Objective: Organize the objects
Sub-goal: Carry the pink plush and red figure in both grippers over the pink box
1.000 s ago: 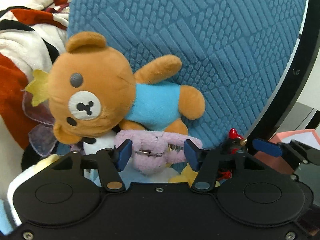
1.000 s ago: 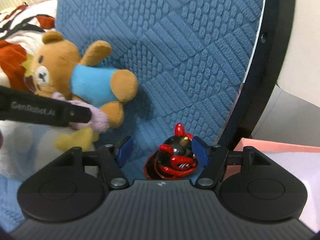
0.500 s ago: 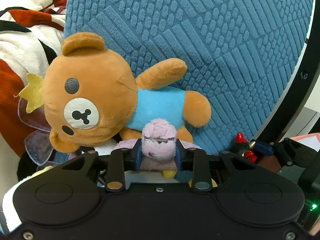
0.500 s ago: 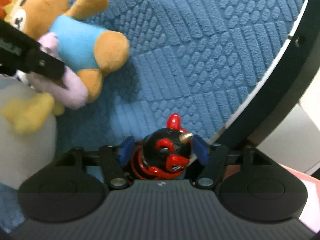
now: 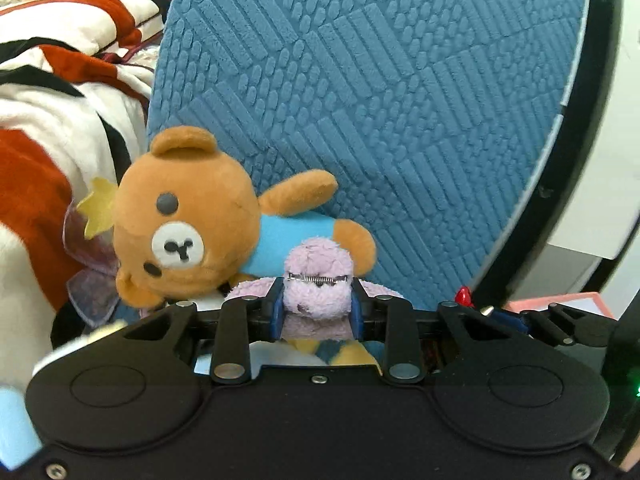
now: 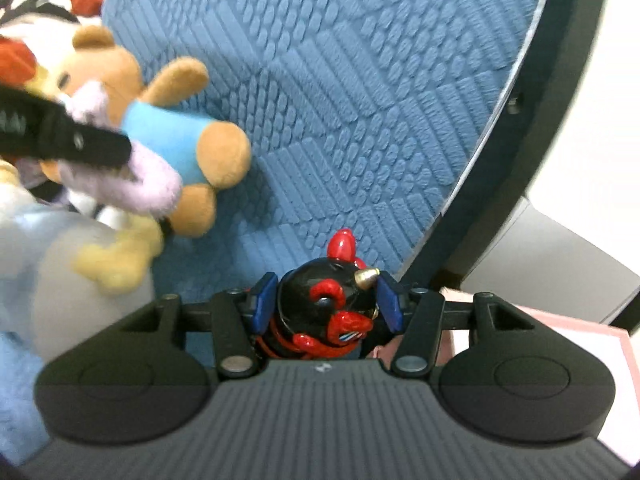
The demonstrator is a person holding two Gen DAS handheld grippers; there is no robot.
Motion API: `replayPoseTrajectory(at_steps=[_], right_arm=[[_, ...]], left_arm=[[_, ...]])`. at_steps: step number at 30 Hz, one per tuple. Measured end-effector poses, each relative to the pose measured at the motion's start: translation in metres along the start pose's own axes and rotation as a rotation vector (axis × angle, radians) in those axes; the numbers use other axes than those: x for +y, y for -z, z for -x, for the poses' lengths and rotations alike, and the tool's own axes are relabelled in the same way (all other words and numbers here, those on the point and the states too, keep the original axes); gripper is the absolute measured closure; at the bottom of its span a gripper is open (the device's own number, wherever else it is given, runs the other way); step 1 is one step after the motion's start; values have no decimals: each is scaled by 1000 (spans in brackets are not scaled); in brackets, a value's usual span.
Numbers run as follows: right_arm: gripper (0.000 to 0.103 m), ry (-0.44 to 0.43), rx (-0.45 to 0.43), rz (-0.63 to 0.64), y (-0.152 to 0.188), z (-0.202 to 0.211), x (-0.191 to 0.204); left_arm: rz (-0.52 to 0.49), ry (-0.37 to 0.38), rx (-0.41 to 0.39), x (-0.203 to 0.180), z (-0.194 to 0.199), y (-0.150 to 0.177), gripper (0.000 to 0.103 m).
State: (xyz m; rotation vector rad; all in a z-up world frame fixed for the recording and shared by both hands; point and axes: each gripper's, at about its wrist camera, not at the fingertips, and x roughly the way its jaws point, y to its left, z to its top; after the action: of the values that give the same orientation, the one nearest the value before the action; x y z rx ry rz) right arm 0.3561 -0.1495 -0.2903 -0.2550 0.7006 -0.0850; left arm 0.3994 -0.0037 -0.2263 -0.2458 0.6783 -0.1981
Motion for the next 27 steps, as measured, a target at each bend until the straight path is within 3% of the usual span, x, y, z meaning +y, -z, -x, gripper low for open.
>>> replayPoseTrajectory(at_steps=[12, 27], right_arm=[[47, -68, -5, -54, 35, 72, 12], [46, -174, 130, -94, 104, 126, 23]], left_arm=[[-1, 12, -4, -12, 72, 38, 74], [34, -10, 161, -16, 115, 118, 74]])
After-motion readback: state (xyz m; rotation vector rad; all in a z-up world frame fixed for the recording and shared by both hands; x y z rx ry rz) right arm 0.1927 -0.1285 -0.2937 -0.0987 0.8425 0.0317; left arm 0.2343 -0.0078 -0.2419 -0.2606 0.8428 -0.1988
